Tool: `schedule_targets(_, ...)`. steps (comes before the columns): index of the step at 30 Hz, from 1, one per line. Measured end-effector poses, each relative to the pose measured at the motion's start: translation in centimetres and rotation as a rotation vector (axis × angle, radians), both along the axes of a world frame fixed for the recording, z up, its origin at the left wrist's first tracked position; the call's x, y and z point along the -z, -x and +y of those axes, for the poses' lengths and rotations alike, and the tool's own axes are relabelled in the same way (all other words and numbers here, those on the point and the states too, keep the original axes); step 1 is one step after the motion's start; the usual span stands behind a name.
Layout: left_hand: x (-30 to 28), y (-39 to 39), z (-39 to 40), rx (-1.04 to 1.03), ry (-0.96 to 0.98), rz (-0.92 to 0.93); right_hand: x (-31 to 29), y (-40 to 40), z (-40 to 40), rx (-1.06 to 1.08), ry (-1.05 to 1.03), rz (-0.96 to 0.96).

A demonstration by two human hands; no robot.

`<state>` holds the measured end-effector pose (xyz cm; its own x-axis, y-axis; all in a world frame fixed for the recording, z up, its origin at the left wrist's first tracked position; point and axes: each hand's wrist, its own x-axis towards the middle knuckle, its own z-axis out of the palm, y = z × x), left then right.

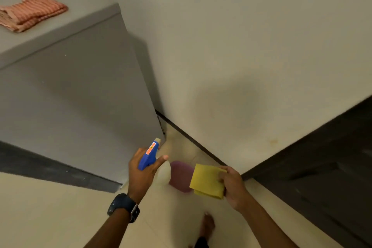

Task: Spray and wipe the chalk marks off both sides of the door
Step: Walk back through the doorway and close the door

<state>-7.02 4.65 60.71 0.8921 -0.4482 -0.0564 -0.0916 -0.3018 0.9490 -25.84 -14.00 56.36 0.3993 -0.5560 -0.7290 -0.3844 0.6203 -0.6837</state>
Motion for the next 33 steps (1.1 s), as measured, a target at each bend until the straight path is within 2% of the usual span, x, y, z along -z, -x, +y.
schedule_targets(3,4.0,-3.2,-1.8,0.049,-0.021,0.068,4.6,-2.8,0.0,-0.010,-0.038,0.079)
schedule_targets(7,10.7,-6.8,-4.3,0.108,-0.082,0.025,11.8,-6.4,-1.4,-0.007,-0.055,0.195)
schedule_targets(16,28.8,-12.5,-6.3,0.199,-0.074,0.084,30.2,-11.1,-2.5,-0.040,-0.091,0.330)
schedule_targets(20,37.8,-13.3,-7.1,0.266,-0.069,0.088,39.9,-11.4,-1.4,0.049,-0.082,0.381)
schedule_targets(27,52.1,-13.4,-8.9,0.338,-0.061,0.102,55.2,-12.7,-0.2,0.112,-0.090,0.371)
schedule_targets(33,59.6,-13.6,-8.6,0.375,-0.062,0.080,63.8,-15.2,-0.8,0.059,-0.042,0.362)
